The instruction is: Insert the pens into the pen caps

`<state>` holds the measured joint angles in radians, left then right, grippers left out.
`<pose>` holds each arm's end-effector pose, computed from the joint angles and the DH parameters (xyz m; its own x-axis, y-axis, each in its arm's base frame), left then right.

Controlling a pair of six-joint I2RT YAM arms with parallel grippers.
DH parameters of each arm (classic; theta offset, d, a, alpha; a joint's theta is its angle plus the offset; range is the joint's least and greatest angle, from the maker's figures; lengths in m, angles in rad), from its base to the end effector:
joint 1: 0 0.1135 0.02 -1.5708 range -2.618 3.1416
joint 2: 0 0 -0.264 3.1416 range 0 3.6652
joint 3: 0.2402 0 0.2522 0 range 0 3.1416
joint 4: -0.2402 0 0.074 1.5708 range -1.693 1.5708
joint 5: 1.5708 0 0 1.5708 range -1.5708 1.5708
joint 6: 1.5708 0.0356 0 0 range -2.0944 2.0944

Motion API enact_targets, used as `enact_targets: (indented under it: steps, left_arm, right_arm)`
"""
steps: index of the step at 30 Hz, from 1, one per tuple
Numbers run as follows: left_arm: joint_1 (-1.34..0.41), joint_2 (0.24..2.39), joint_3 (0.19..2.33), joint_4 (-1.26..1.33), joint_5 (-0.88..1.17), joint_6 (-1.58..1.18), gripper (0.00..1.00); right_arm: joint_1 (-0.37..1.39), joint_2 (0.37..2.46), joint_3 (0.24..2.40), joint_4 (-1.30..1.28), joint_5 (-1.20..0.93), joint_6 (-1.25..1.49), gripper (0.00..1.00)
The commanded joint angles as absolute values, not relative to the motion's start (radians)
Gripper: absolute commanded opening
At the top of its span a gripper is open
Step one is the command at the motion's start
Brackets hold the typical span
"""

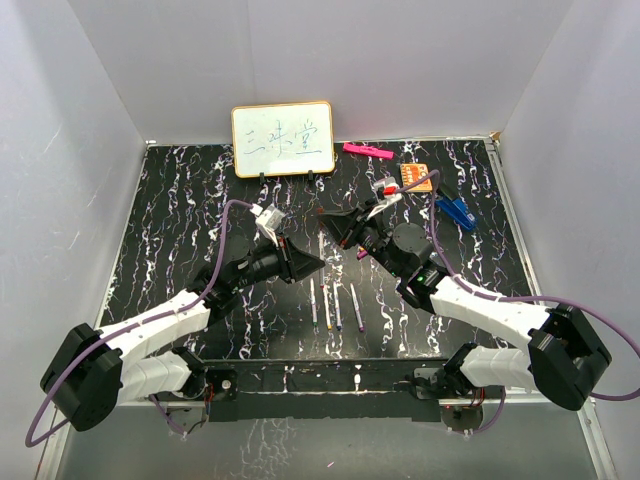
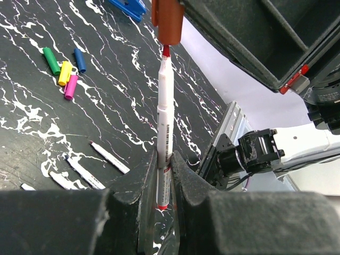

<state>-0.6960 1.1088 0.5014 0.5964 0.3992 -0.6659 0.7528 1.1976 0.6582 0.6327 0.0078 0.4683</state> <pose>0.1788 -0.1674 0.2581 -0.5558 -0.2773 -0.7837 0.6939 0.3644 -0.6211 0.2001 0.1870 0.2952 -0.2454 0.3886 -0.8881 -0.6357 0.6272 0.4501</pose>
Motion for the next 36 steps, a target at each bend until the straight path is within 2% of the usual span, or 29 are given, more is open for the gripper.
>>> enact_targets:
  steps: [1,26,36]
  left_arm:
    - [-0.703,1.081,0.505,0.608,0.37,-0.646,0.0]
    - [-0.703,1.046,0.531,0.628,0.376,-0.658,0.0]
    - [-0.703,1.008,0.506,0.589,0.277,-0.652,0.0]
  right_arm:
    - [0.76,1.188,0.685,0.675,0.003,0.455,0.0]
    - [0.769,1.223,0.659,0.68,0.009,0.455,0.0]
    - [0.774,1.212,0.662,0.669,0.002,0.471,0.0]
